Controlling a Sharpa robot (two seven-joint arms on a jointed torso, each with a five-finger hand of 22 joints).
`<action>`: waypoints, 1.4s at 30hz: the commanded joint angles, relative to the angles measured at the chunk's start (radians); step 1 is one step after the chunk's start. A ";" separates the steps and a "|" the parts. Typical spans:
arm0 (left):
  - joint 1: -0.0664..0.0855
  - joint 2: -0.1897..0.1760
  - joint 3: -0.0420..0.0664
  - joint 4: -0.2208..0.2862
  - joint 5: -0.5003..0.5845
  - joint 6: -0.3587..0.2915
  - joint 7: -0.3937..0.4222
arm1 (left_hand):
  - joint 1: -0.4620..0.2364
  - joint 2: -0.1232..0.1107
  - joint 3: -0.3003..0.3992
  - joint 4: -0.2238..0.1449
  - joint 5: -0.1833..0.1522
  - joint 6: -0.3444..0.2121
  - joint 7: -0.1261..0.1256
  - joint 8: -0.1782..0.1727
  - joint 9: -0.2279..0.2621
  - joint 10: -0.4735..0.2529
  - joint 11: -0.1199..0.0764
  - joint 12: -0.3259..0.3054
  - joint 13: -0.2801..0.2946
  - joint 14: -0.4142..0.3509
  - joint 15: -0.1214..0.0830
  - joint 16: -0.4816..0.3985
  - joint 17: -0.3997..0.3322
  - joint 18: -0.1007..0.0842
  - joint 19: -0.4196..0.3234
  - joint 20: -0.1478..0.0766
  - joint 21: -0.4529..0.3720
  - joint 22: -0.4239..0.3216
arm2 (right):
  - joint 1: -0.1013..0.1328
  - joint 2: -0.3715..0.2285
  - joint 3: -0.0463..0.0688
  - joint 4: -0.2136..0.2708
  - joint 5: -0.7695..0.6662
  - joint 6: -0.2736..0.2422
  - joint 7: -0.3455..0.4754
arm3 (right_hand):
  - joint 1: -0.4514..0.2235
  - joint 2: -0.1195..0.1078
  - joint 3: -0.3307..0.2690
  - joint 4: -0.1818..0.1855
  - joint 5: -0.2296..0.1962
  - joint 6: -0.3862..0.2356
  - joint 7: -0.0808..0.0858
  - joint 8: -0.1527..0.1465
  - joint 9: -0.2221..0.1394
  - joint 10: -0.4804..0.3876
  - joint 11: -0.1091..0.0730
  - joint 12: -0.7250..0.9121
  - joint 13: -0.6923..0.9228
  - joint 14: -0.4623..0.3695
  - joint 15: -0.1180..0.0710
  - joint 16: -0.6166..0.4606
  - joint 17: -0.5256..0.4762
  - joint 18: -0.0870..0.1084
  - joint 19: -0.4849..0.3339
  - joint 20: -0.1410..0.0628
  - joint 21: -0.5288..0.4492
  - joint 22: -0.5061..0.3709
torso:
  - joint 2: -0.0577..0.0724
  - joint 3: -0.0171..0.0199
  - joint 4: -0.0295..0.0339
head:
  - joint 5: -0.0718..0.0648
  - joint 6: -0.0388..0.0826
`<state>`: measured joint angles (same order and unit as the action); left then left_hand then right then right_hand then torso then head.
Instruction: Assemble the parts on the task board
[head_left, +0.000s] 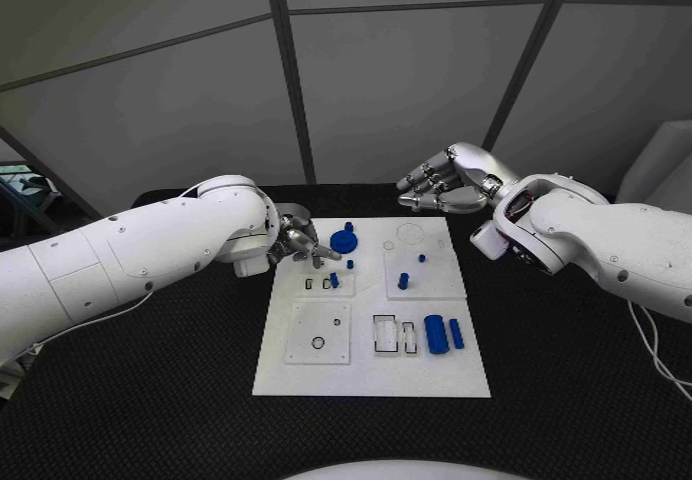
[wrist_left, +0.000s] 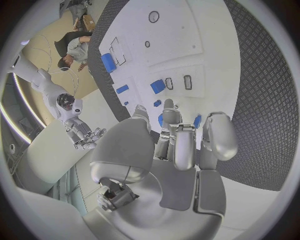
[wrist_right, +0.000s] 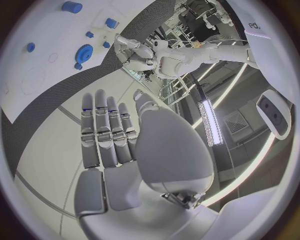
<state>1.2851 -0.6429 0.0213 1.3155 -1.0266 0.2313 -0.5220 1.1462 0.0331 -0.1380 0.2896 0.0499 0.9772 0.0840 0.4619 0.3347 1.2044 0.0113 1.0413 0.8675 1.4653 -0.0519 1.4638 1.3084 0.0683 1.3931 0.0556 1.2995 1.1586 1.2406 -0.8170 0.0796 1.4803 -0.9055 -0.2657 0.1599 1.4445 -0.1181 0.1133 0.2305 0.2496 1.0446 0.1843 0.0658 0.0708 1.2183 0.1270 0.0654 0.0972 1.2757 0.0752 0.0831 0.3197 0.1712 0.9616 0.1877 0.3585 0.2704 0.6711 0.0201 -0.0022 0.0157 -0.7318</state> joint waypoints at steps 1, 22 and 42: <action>0.003 0.006 -0.001 -0.005 -0.029 0.048 -0.016 | -0.006 0.003 -0.006 -0.001 0.000 -0.007 0.000 0.005 0.003 -0.007 0.001 -0.003 0.003 0.057 0.002 -0.004 0.127 0.014 -0.004 0.001 0.001 0.004 | 0.002 0.003 0.001 0.000 -0.009 -0.025 -0.004 | -0.012 0.002 -0.008 0.000 0.004 -0.003 0.007 0.000 0.000 -0.008 -0.001 0.001 -0.001 -0.004 0.002 -0.006 -0.002 0.011 0.001 0.005 -0.006 -0.002 | 0.002 -0.0002 -0.0008 | -0.002 0.000; 0.003 0.036 -0.037 -0.023 -0.015 0.033 -0.016 | 0.018 0.024 -0.012 -0.005 0.012 -0.009 -0.005 0.031 0.035 -0.002 -0.003 0.010 0.019 0.058 0.000 -0.005 0.129 0.010 0.005 0.001 0.022 0.038 | 0.002 0.025 0.000 -0.009 -0.021 -0.045 0.005 | -0.009 0.011 -0.018 -0.007 -0.007 -0.011 0.010 -0.001 0.000 -0.018 0.003 0.001 -0.010 -0.007 0.005 -0.017 -0.012 0.011 0.003 0.008 -0.022 -0.013 | 0.003 -0.0002 -0.0005 | -0.002 -0.009; 0.003 0.054 -0.041 -0.026 0.005 0.003 -0.013 | 0.041 0.032 -0.015 -0.008 0.018 -0.016 -0.009 0.054 0.065 0.009 -0.007 0.029 0.040 0.059 -0.003 -0.005 0.133 0.006 0.012 0.000 0.037 0.062 | 0.002 0.040 0.000 -0.021 -0.025 -0.037 -0.009 | -0.012 0.017 -0.026 -0.008 -0.006 -0.013 0.011 0.000 0.001 -0.021 0.004 0.003 -0.014 -0.015 0.008 -0.021 -0.019 0.011 0.001 0.011 -0.033 -0.020 | 0.004 0.0006 0.0002 | -0.004 -0.012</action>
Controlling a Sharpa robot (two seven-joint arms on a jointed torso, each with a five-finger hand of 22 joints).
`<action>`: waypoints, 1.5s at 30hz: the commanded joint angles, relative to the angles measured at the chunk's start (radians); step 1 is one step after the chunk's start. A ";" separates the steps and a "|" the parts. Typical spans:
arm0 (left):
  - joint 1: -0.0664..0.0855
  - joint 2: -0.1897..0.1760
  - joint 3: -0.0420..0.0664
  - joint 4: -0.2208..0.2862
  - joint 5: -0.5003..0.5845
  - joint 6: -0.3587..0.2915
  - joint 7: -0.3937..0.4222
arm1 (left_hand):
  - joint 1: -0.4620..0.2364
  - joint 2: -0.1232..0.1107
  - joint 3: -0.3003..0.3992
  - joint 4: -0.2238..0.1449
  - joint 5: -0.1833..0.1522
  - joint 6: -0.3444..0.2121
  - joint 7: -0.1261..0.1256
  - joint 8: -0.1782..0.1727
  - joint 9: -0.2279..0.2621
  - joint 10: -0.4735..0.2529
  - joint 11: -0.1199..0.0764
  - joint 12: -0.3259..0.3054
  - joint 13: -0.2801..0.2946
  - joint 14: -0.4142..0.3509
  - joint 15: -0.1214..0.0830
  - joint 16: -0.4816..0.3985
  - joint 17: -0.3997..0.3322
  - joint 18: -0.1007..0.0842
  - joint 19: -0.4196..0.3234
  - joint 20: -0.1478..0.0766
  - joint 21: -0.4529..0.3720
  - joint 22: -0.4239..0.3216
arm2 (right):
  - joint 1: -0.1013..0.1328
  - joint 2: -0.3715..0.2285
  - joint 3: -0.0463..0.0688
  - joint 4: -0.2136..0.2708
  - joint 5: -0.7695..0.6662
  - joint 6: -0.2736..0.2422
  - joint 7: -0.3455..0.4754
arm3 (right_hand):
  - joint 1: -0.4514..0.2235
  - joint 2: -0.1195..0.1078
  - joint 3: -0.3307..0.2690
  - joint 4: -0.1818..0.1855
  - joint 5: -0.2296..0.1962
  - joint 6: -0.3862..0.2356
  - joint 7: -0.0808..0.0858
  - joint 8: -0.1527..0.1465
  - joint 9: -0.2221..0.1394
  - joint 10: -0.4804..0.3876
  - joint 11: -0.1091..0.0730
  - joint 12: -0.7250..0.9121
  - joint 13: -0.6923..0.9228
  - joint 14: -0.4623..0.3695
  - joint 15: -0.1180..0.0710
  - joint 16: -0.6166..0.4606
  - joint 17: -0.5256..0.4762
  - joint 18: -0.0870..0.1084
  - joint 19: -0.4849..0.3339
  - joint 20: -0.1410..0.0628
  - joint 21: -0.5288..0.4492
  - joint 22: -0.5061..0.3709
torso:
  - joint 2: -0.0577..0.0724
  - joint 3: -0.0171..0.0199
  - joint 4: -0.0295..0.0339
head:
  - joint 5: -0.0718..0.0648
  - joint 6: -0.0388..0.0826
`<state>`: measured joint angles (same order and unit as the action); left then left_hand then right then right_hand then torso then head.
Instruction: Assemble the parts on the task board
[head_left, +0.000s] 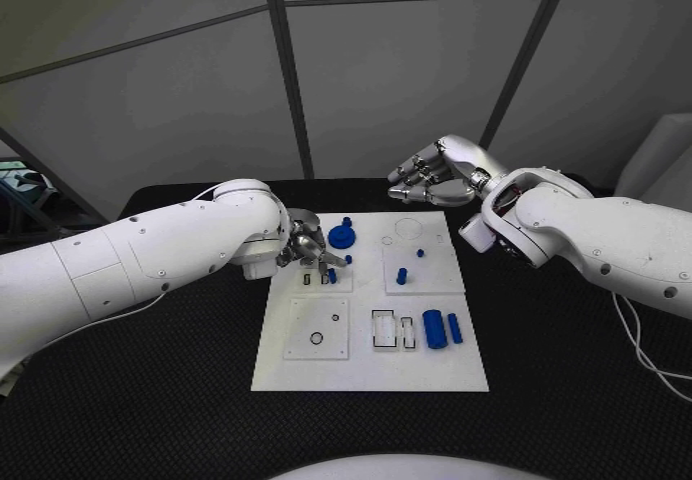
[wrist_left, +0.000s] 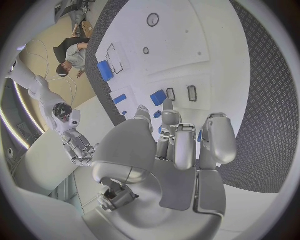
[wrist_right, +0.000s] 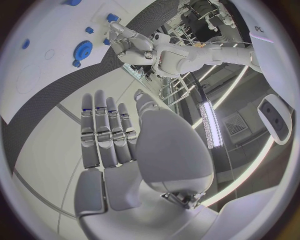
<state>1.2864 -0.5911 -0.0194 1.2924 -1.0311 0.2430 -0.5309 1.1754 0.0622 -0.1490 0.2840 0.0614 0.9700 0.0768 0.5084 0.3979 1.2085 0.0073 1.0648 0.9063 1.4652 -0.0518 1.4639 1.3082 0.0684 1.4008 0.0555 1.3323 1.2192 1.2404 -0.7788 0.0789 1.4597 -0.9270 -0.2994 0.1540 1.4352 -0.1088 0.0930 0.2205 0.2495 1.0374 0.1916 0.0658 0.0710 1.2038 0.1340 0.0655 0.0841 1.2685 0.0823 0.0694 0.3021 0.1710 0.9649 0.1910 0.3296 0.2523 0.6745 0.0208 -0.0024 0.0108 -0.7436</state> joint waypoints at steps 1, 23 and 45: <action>0.002 0.004 0.000 -0.004 0.010 -0.009 -0.005 | 0.014 0.003 -0.004 -0.003 0.006 -0.010 -0.002 0.008 0.004 0.004 -0.003 0.006 0.001 0.059 -0.003 -0.005 0.133 0.006 0.004 -0.001 0.004 0.002 | 0.002 0.002 0.001 0.000 -0.004 -0.003 -0.004 | -0.002 0.008 -0.005 0.002 -0.006 -0.005 0.004 0.000 0.000 -0.007 -0.003 0.003 -0.001 -0.008 0.001 -0.007 -0.001 0.011 -0.002 0.008 -0.004 -0.001 | 0.001 -0.0001 0.0001 | 0.001 0.000; 0.002 0.016 -0.003 -0.019 0.030 0.035 -0.009 | 0.042 0.005 0.002 -0.012 0.007 -0.020 -0.003 0.024 0.028 0.005 -0.004 0.010 0.007 0.059 -0.004 -0.007 0.133 0.004 0.006 -0.001 0.011 0.014 | 0.002 0.007 0.000 -0.006 -0.004 0.008 -0.017 | -0.003 0.011 -0.007 0.002 -0.004 -0.005 0.004 0.001 0.001 -0.007 -0.003 0.003 -0.002 -0.009 0.001 -0.007 -0.003 0.011 -0.002 0.009 -0.007 -0.003 | 0.001 -0.0002 0.0004 | 0.001 -0.001; 0.002 0.025 -0.004 -0.021 0.049 0.053 -0.009 | 0.057 0.007 0.006 -0.018 0.007 -0.025 -0.003 0.030 0.039 0.003 -0.004 0.010 0.007 0.058 -0.004 -0.009 0.133 0.004 0.005 -0.001 0.013 0.018 | 0.002 0.011 0.000 -0.011 -0.004 0.016 -0.020 | -0.003 0.014 -0.008 0.002 0.001 -0.005 0.004 0.002 0.001 -0.006 -0.003 0.004 -0.003 -0.010 0.001 -0.006 -0.005 0.011 -0.001 0.009 -0.009 -0.005 | 0.002 0.0000 -0.0004 | -0.001 -0.004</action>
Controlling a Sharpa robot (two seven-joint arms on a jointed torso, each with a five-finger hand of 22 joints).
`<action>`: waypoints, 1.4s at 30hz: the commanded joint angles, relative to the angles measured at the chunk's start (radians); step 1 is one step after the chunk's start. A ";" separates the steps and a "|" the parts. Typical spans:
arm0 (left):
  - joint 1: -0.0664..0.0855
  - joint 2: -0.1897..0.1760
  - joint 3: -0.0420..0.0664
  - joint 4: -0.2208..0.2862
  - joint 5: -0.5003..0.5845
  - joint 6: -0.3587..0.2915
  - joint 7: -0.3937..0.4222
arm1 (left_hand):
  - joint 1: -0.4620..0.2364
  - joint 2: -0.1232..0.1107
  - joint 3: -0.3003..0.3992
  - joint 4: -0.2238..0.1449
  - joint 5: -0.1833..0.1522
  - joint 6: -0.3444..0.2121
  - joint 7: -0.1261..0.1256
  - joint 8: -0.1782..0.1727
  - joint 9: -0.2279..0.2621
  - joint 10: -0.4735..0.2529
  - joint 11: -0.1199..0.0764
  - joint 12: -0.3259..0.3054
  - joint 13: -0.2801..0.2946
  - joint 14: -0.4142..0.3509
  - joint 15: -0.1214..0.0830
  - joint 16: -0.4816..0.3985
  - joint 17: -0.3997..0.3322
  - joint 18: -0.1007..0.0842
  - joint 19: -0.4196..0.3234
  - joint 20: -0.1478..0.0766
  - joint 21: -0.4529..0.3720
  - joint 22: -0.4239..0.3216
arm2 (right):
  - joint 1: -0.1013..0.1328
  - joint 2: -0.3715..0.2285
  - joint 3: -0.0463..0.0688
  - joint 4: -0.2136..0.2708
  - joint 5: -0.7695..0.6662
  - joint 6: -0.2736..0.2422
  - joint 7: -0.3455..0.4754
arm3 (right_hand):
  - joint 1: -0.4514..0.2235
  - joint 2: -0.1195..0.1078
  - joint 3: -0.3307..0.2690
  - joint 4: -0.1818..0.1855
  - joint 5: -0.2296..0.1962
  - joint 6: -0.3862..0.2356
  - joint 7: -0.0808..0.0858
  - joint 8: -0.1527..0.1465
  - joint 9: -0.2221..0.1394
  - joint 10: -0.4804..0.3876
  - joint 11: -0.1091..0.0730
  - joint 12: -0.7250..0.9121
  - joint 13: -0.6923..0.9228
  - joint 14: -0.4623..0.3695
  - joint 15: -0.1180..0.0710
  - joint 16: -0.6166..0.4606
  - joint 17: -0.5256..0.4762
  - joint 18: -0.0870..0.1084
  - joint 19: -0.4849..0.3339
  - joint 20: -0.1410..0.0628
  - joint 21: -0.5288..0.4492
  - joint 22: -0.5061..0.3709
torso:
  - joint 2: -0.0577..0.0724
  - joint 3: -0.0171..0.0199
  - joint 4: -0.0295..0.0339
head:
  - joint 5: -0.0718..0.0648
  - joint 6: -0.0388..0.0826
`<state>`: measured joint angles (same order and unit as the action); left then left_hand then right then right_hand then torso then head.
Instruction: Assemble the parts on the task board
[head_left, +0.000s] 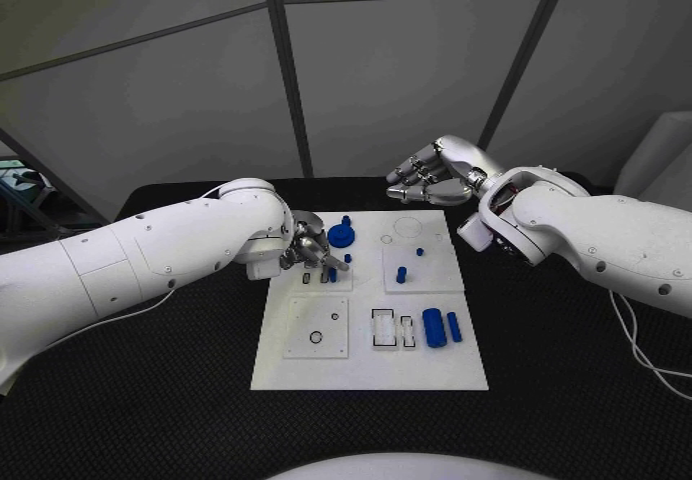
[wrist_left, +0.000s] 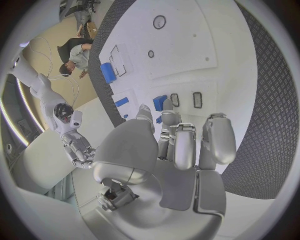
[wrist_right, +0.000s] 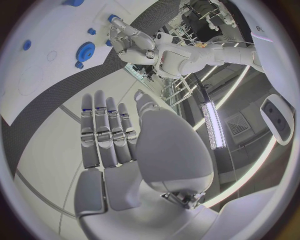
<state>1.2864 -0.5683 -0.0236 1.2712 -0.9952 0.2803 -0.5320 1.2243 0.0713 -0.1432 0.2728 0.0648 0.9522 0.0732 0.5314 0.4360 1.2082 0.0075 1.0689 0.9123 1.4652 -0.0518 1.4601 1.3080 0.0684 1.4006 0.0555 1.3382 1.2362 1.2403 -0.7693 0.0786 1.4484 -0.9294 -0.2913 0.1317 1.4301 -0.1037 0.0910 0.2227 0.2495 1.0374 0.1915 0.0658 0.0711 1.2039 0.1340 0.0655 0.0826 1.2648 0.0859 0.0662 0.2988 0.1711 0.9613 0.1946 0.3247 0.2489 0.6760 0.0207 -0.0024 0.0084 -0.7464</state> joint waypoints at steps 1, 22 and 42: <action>0.002 0.003 0.000 0.000 0.014 0.016 -0.008 | 0.010 -0.001 0.002 -0.008 0.004 -0.008 0.001 0.007 0.003 0.003 -0.004 0.005 0.000 0.058 -0.004 -0.005 0.133 0.004 0.006 -0.001 0.007 0.002 | 0.002 0.001 0.001 0.000 -0.002 0.008 0.002 | 0.002 0.009 -0.006 0.000 0.001 -0.005 0.004 0.002 0.001 -0.007 -0.003 0.004 -0.001 -0.006 -0.002 -0.003 -0.002 0.011 0.002 0.005 -0.004 -0.002 | 0.000 0.0003 -0.0006 | 0.001 -0.002; 0.002 0.018 0.000 -0.026 0.041 0.033 -0.008 | 0.025 0.008 0.011 -0.013 0.004 -0.013 0.000 0.014 0.015 0.005 -0.005 0.008 0.005 0.058 -0.004 -0.006 0.134 0.003 0.007 -0.001 0.011 0.009 | 0.002 0.008 0.001 -0.004 -0.002 0.016 0.001 | 0.002 0.011 -0.007 0.000 0.003 -0.004 0.004 0.002 0.001 -0.006 -0.003 0.005 -0.002 -0.006 -0.002 -0.003 -0.002 0.012 0.003 0.005 -0.006 -0.002 | 0.001 0.0002 -0.0003 | 0.000 -0.004; 0.002 0.028 0.000 -0.041 0.029 0.059 -0.011 | 0.058 0.011 0.032 -0.034 0.003 -0.018 -0.004 0.027 0.036 0.010 -0.008 0.015 0.014 0.059 -0.007 -0.006 0.136 0.002 0.008 -0.003 0.016 0.020 | 0.002 0.010 0.000 -0.005 -0.002 0.022 0.000 | 0.002 0.014 -0.007 0.000 0.004 -0.004 0.003 0.002 0.001 -0.006 -0.003 0.005 -0.002 -0.006 -0.002 -0.003 -0.004 0.012 0.003 0.006 -0.007 -0.003 | 0.000 0.0003 0.0002 | -0.002 -0.009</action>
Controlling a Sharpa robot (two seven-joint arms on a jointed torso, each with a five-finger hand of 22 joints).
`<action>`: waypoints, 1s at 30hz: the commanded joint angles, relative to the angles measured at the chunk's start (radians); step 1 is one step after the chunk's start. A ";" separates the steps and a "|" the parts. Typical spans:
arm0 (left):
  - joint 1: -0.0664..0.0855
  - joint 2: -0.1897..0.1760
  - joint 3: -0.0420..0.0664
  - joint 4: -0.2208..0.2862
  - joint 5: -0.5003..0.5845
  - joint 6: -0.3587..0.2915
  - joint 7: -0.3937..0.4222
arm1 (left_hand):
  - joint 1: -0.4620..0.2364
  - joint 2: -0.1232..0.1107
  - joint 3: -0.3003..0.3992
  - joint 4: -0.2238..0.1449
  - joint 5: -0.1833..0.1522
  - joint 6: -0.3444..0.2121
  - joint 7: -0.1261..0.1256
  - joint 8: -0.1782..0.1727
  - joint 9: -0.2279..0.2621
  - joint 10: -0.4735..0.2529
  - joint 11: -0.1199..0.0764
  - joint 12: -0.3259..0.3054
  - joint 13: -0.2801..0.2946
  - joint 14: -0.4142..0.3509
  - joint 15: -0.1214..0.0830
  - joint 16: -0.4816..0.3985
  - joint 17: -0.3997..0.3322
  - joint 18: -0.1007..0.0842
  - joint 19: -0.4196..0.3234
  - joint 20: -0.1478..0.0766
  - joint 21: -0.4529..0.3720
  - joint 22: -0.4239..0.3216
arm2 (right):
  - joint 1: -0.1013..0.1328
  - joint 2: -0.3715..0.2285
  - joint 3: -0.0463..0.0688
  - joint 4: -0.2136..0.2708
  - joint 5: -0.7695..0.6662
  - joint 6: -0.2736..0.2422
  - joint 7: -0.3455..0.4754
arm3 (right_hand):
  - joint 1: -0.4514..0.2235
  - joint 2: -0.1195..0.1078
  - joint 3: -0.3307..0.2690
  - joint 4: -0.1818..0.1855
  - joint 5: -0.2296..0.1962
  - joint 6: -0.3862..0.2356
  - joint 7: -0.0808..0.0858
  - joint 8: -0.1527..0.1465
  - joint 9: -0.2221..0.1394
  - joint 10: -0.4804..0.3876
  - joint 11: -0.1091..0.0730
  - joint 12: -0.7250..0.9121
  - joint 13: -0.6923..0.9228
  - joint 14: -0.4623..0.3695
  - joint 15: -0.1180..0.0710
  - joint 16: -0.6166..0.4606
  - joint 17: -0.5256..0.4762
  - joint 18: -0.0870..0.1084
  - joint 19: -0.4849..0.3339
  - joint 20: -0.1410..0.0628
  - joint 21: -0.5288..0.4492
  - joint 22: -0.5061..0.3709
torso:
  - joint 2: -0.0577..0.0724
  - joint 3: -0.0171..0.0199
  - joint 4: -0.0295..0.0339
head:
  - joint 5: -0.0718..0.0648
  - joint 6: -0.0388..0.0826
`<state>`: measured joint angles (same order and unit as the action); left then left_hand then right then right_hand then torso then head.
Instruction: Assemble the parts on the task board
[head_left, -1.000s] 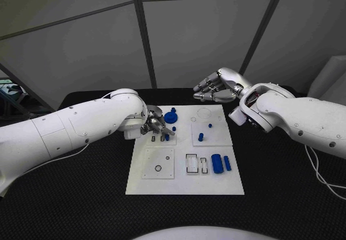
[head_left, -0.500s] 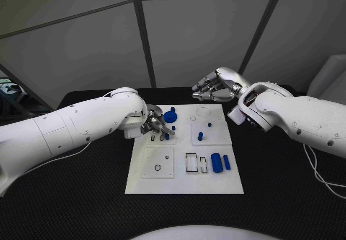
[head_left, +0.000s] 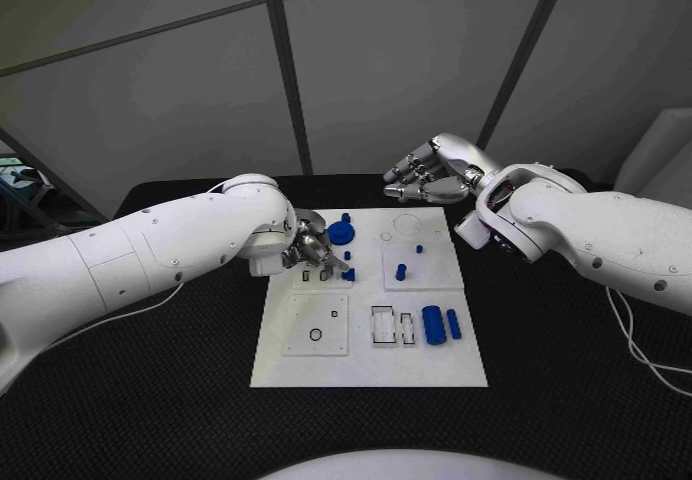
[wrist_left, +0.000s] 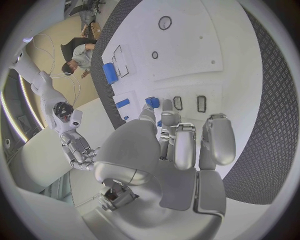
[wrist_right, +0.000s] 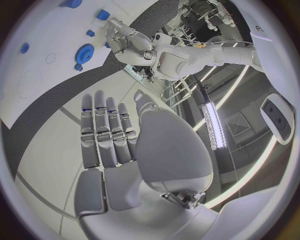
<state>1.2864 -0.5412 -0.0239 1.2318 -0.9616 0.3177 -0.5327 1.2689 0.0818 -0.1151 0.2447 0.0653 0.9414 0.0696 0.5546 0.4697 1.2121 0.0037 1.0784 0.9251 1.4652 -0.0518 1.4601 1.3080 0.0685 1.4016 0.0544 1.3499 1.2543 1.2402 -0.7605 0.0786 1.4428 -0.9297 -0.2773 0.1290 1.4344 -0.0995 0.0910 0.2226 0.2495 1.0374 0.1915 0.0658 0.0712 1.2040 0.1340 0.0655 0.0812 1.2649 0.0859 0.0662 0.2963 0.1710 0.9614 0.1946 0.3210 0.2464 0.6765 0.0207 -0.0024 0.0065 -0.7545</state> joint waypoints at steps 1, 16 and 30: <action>0.002 0.001 0.000 -0.002 -0.005 0.023 -0.010 | 0.016 0.001 0.006 -0.008 0.003 -0.008 0.000 0.005 0.004 0.007 -0.004 0.007 0.003 0.059 -0.007 -0.006 0.137 0.002 0.007 -0.002 0.004 0.002 | 0.002 0.001 0.000 0.000 -0.001 0.008 0.002 | -0.002 0.011 -0.007 0.000 0.005 -0.004 0.003 0.002 0.001 -0.006 -0.003 0.005 -0.001 -0.006 -0.002 -0.003 -0.002 0.012 0.004 0.006 -0.004 -0.002 | 0.000 0.0001 0.0003 | 0.000 0.000; 0.002 0.001 0.000 0.001 -0.012 0.019 -0.010 | 0.042 0.005 0.030 -0.026 0.002 -0.013 -0.004 0.012 0.017 0.012 -0.008 0.012 0.011 0.061 -0.010 -0.005 0.140 0.001 0.008 -0.004 0.007 0.009 | 0.002 0.000 0.000 0.000 -0.001 0.013 0.001 | -0.001 0.013 -0.007 -0.001 0.005 -0.004 0.003 0.002 0.001 -0.006 -0.004 0.005 -0.002 -0.007 -0.002 -0.003 -0.002 0.012 0.004 0.006 -0.005 -0.002 | -0.001 -0.0005 0.0014 | 0.000 -0.001; 0.002 -0.019 0.000 0.026 -0.012 -0.009 -0.006 | 0.034 0.006 0.033 -0.020 0.002 -0.012 -0.004 0.014 0.020 0.015 -0.008 0.015 0.014 0.062 -0.010 -0.001 0.144 0.001 0.008 -0.005 0.008 0.011 | 0.002 0.004 0.000 -0.009 -0.011 0.022 -0.009 | 0.028 0.022 0.002 -0.019 0.008 0.002 -0.001 0.004 0.003 -0.001 -0.008 0.009 -0.006 0.000 -0.007 0.000 -0.009 0.013 0.015 0.002 -0.011 -0.008 | -0.001 -0.0012 0.0009 | 0.000 0.001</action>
<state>1.2864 -0.5567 -0.0242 1.2519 -0.9678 0.3235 -0.5336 1.3031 0.0843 -0.0866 0.2220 0.0653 0.9379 0.0661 0.5663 0.4887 1.2193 -0.0035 1.0874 0.9384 1.4688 -0.0554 1.4601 1.3080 0.0685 1.4042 0.0519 1.3538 1.2652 1.2402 -0.7581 0.0780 1.4339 -0.9310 -0.2657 0.1242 1.4572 -0.0767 0.0936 0.2090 0.2548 1.0374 0.1915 0.0658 0.0725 1.2003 0.1302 0.0694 0.0764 1.2649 0.0859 0.0662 0.2884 0.1711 0.9701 0.1953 0.3153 0.2393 0.6753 0.0206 -0.0012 0.0078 -0.7546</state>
